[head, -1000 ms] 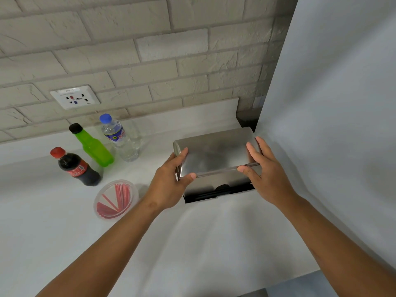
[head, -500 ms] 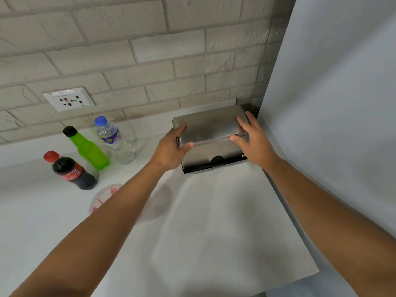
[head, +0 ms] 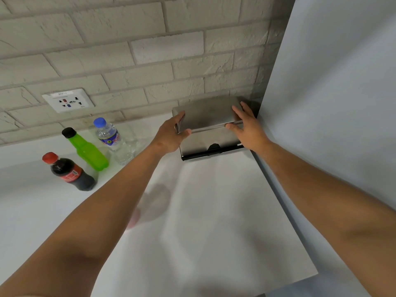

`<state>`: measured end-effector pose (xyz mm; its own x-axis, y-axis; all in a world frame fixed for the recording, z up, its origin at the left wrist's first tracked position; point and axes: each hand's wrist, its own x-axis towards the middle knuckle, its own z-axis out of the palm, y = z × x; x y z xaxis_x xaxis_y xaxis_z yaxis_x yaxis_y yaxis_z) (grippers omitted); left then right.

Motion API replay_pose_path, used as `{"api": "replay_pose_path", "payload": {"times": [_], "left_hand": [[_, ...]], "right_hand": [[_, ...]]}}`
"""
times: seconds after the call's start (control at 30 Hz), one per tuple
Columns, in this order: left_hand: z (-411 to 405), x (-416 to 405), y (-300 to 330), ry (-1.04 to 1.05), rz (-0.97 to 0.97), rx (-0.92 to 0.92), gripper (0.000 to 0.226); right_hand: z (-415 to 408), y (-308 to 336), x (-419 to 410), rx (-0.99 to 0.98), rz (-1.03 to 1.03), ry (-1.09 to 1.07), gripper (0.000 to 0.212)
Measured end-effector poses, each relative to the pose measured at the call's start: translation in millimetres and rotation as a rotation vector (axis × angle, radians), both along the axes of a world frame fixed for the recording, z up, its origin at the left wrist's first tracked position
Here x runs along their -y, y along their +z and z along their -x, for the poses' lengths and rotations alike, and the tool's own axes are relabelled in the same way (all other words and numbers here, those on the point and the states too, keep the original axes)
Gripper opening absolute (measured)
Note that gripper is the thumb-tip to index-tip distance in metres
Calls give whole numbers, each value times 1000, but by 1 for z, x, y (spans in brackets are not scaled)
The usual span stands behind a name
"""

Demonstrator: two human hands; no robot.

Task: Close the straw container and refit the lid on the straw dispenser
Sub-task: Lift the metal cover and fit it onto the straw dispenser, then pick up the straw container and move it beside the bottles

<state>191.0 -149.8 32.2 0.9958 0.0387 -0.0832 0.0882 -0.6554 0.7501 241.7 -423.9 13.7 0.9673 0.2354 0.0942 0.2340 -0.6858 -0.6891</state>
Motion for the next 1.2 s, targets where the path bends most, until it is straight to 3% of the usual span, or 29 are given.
{"api": "replay_pose_path", "payload": {"times": [0.33,0.53,0.7,0.87,1.2], "left_hand": [[19,8,5,26,-87,5,77],[87,-3,11,-40,-78,49,58],[152,-22,14,-106,-79,62,47],[205,-61,5,-44,-44,76,41],[262,-181,-16,40,-74,120,51]], "right_hand": [[15,11,7,11,27,-52,73],[93,11,11,134,-47,26,52],[168,1,5,-8,-146,99,41],[228,-9,-25,-181,-142,111,44],[288,-33,-154,-226,-127,225,52]]}}
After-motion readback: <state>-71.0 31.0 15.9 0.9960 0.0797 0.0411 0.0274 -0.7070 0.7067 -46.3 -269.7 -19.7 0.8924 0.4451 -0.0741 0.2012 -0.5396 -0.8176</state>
